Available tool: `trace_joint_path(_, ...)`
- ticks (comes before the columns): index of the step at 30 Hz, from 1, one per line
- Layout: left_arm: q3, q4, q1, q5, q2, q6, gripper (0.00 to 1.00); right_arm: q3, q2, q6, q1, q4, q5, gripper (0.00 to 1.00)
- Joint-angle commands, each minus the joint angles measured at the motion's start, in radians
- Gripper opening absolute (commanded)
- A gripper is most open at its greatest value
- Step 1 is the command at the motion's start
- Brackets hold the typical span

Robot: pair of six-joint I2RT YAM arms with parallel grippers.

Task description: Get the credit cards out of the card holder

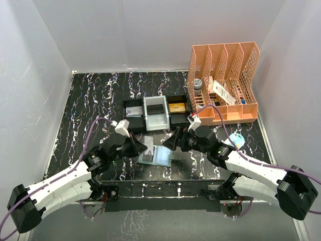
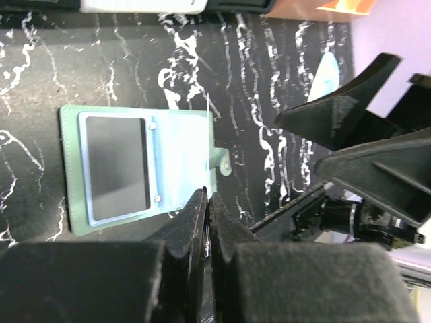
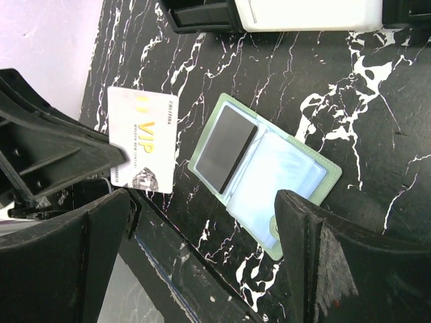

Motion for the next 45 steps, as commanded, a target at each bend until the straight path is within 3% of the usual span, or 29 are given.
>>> trace_joint_path(1, -0.032, 0.121, 0.08, 0.172, -0.073, 0.033, 0.0, 0.001, -0.055, -0.007, -0.006, 0.059, -0.003, 0.88)
trace_joint_path(8, -0.053, 0.234, 0.306, 0.53, -0.112, -0.001, 0.0, 0.036, -0.08, 0.001, -0.013, 0.092, -0.109, 0.88)
trace_joint_path(16, -0.06, 0.491, 0.341, 0.749, -0.052, -0.09, 0.0, 0.029, -0.209, 0.011, -0.013, 0.141, -0.057, 0.87)
trace_joint_path(21, -0.101, 0.644, 0.341, 0.779, -0.036, -0.161, 0.0, 0.034, -0.18, 0.068, -0.013, 0.253, -0.206, 0.86)
trace_joint_path(28, -0.163, 0.828, 0.34, 0.803, -0.003, -0.246, 0.0, 0.108, -0.084, 0.089, -0.014, 0.236, -0.304, 0.78)
trace_joint_path(37, -0.16, 0.776, 0.34, 0.796, -0.058, -0.236, 0.0, 0.051, 0.025, 0.226, -0.016, 0.485, -0.409, 0.53)
trace_joint_path(45, -0.158, 0.74, 0.339, 0.798, -0.061, -0.22, 0.0, 0.069, 0.08, 0.237, -0.016, 0.525, -0.425, 0.33)
